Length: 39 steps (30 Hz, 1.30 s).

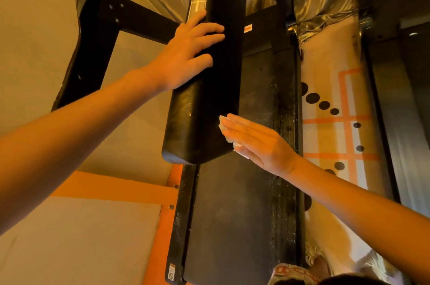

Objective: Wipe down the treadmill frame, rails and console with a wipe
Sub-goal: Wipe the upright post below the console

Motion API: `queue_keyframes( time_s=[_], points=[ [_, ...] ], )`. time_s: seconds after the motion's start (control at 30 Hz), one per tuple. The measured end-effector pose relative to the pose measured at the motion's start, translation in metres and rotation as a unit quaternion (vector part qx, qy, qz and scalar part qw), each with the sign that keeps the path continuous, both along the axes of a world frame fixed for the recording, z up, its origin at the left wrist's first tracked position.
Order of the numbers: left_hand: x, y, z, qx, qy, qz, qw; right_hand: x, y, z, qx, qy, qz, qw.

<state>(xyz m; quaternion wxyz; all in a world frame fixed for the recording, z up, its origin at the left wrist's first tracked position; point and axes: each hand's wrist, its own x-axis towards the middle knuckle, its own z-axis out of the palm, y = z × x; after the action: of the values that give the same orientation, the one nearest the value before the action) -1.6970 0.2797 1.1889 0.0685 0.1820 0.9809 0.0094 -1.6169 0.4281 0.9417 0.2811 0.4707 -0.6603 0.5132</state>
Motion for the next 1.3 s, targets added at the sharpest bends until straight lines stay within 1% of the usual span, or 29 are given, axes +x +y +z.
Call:
queue_keyframes(
  time_s=[0.13, 0.23, 0.27, 0.37, 0.43, 0.57, 0.67, 0.9, 0.97, 1.1, 1.3],
  points=[
    [0.001, 0.000, -0.002, 0.025, 0.004, 0.011, 1.000, -0.001, 0.011, 0.020, 0.005, 0.005, -0.037, 0.999],
    [0.004, 0.000, -0.004, 0.066, 0.008, 0.024, 0.998, -0.003, 0.016, 0.032, 0.013, 0.022, -0.084, 0.996],
    [0.006, -0.002, -0.005, 0.084, 0.021, 0.028, 0.996, -0.004, 0.018, 0.036, 0.017, 0.024, -0.099, 0.995],
    [0.015, -0.008, -0.010, 0.146, 0.095, 0.047, 0.984, -0.004, 0.024, 0.046, 0.032, 0.021, -0.143, 0.989],
    [0.026, -0.012, -0.013, 0.175, 0.120, 0.059, 0.975, -0.002, 0.028, 0.053, 0.052, 0.020, -0.162, 0.985],
    [0.066, -0.021, -0.014, 0.183, 0.156, 0.049, 0.969, 0.008, 0.033, 0.063, 0.076, 0.011, -0.177, 0.981],
    [0.113, -0.028, -0.017, 0.164, 0.184, 0.057, 0.967, 0.019, 0.036, 0.070, 0.072, 0.012, -0.176, 0.982],
    [0.236, -0.031, -0.037, 0.114, 0.245, 0.146, 0.952, 0.050, 0.043, 0.103, 0.058, 0.056, -0.124, 0.989],
    [0.266, -0.027, -0.041, 0.088, 0.257, 0.165, 0.948, 0.059, 0.047, 0.113, 0.060, 0.097, -0.103, 0.988],
    [0.320, -0.020, -0.050, 0.019, 0.266, 0.197, 0.943, 0.081, 0.042, 0.135, 0.076, 0.205, -0.054, 0.974],
    [0.385, -0.019, -0.069, -0.050, 0.306, 0.256, 0.916, 0.113, 0.002, 0.150, 0.102, 0.273, -0.006, 0.957]
  ],
)
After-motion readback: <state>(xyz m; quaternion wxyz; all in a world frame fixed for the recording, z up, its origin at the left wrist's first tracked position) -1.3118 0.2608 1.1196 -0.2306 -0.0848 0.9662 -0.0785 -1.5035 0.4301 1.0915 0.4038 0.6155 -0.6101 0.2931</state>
